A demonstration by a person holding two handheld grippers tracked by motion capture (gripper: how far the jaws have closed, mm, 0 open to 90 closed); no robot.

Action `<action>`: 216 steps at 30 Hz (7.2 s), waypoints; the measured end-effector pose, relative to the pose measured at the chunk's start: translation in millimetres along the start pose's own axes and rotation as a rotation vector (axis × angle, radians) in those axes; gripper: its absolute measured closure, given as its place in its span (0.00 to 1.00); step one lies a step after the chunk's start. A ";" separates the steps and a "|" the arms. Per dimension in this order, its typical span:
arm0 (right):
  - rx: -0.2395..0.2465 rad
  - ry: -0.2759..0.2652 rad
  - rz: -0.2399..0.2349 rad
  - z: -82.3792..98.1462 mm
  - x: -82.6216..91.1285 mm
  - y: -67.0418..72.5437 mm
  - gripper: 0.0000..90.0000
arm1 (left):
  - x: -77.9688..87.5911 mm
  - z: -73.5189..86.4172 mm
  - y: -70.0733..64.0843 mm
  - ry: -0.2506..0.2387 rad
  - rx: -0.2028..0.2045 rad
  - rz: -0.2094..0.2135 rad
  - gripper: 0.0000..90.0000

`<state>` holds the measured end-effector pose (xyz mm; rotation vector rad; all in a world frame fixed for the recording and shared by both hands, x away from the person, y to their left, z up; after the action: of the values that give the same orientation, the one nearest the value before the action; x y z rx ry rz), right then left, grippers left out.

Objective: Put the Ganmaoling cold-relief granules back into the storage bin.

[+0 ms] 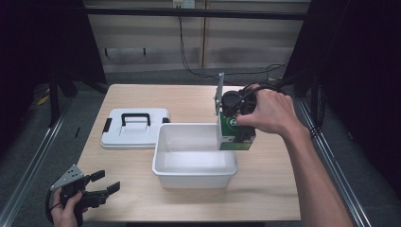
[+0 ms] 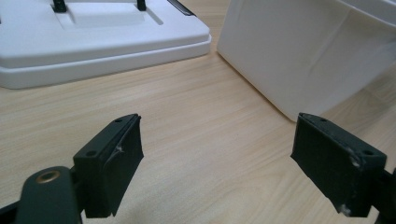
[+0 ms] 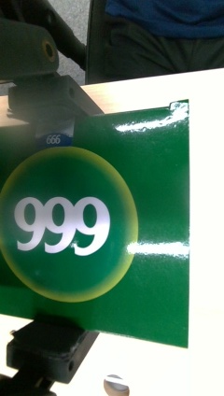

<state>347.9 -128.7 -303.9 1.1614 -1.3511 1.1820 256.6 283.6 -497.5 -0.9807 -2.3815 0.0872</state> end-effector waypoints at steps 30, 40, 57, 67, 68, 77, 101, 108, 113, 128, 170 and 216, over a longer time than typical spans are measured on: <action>0.030 -0.003 -0.053 -41.3 -47.9 -5.1 0.17 | 0.0 0.0 0.1 0.000 0.003 0.003 0.18; 0.029 0.009 -0.078 -35.7 -72.5 -4.9 0.17 | -0.4 -0.3 0.0 0.001 0.001 0.003 0.18; 0.020 0.029 -0.092 -31.3 -109.8 -3.8 0.17 | 0.2 -0.5 0.1 -0.003 0.001 0.003 0.18; 0.007 0.052 -0.095 -31.0 -125.4 -1.5 0.17 | 0.2 -0.4 -0.6 -0.003 0.001 0.008 0.18; 0.001 0.060 -0.101 -30.8 -127.4 -1.4 0.17 | 0.2 -0.4 -0.6 -0.003 0.001 0.008 0.18; 0.008 0.099 -0.106 -31.9 -145.2 -0.4 0.17 | 0.3 -0.3 -0.5 -0.003 0.001 0.006 0.18; -0.009 0.139 -0.131 -34.0 -173.2 3.1 0.15 | 0.2 -0.9 -0.2 -0.006 0.000 -0.002 0.18; -0.037 0.152 -0.136 -33.8 -174.1 1.1 0.14 | -1.1 -0.8 -0.1 -0.001 0.001 0.000 0.18; -0.013 0.119 -0.129 -32.5 -173.4 1.7 0.14 | -1.6 -0.1 1.7 -0.003 0.013 -0.003 0.18; 0.010 0.058 -0.108 -28.7 -165.0 2.6 0.14 | -1.0 -0.8 0.2 -0.003 -0.003 0.001 0.18; -0.170 -0.518 0.013 -0.3 -96.5 6.3 0.17 | -0.3 -0.6 0.0 -0.004 -0.001 -0.002 0.18; -0.589 -0.671 0.196 143.1 -110.8 53.6 0.15 | -1.1 -0.4 0.2 0.001 0.002 -0.008 0.18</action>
<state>293.7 -260.2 -428.0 1.0277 -2.1743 0.4385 257.6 283.0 -497.8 -0.9702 -2.3843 0.0856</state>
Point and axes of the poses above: each handheld gripper's, and its own axes: x roughly backward along the jaws, z roughly out of its underside, y roughly to its left, the point moved 5 cm from there along -x, roughly forward along the jaws, and after that the axes turned 1 degree about z, right-handed, at the moved point
